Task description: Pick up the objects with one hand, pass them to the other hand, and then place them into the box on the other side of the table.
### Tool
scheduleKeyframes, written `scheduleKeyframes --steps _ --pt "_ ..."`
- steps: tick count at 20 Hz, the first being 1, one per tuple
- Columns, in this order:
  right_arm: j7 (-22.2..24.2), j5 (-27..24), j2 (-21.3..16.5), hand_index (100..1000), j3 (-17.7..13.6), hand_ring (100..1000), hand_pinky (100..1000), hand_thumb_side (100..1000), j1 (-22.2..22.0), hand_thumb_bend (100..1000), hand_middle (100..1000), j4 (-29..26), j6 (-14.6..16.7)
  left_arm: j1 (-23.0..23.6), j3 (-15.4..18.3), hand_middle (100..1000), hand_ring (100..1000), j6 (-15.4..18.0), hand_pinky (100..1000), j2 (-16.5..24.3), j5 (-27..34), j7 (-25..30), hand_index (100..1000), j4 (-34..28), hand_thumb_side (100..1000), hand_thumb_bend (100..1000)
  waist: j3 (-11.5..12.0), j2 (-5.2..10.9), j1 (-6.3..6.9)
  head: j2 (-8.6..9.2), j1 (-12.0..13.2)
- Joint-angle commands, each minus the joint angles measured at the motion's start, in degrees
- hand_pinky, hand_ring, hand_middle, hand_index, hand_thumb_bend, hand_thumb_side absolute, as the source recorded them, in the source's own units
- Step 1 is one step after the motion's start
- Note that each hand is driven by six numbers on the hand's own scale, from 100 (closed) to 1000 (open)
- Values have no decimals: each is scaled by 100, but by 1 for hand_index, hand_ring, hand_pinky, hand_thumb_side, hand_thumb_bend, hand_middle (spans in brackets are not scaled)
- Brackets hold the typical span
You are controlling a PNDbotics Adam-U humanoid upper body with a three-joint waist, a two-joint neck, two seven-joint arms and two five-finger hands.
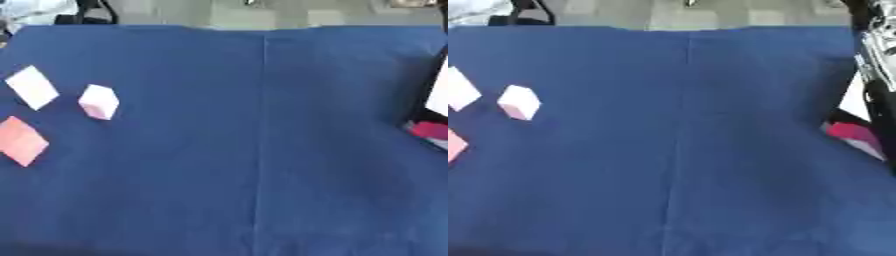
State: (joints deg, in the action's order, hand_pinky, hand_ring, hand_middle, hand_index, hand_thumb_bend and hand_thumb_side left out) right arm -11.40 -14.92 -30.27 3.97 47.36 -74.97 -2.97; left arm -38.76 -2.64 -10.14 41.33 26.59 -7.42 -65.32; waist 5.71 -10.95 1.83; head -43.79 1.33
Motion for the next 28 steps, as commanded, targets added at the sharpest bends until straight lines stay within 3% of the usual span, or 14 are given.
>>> scheduleKeyframes --steps 1,8,19,24,28 --pt "28 11 -202 888 -45 839 878 379 120 332 856 -123 1 -49 81 748 776 -14 784 291 -24 -15 841 -104 517 927 11 149 -22 -33 17" --pt "36 23 -222 887 -33 838 878 379 122 332 854 -121 -7 44 -6 749 775 -184 794 565 -230 4 836 -224 505 917 25 142 -20 -33 57" --pt "82 142 -269 887 39 838 878 369 184 348 853 -90 -38 482 -930 802 846 -1183 870 2008 -1246 948 877 -928 446 832 52 158 18 -33 50" --pt "94 167 -279 887 57 837 877 375 185 336 853 -91 -48 689 -946 808 859 -1654 882 2145 -1736 1440 870 -1354 414 860 67 171 15 -33 59" --pt "88 184 -297 887 65 837 876 372 186 334 852 -96 -53 856 -995 811 867 -1845 892 2205 -1895 1859 869 -1544 398 890 69 167 18 -33 180"
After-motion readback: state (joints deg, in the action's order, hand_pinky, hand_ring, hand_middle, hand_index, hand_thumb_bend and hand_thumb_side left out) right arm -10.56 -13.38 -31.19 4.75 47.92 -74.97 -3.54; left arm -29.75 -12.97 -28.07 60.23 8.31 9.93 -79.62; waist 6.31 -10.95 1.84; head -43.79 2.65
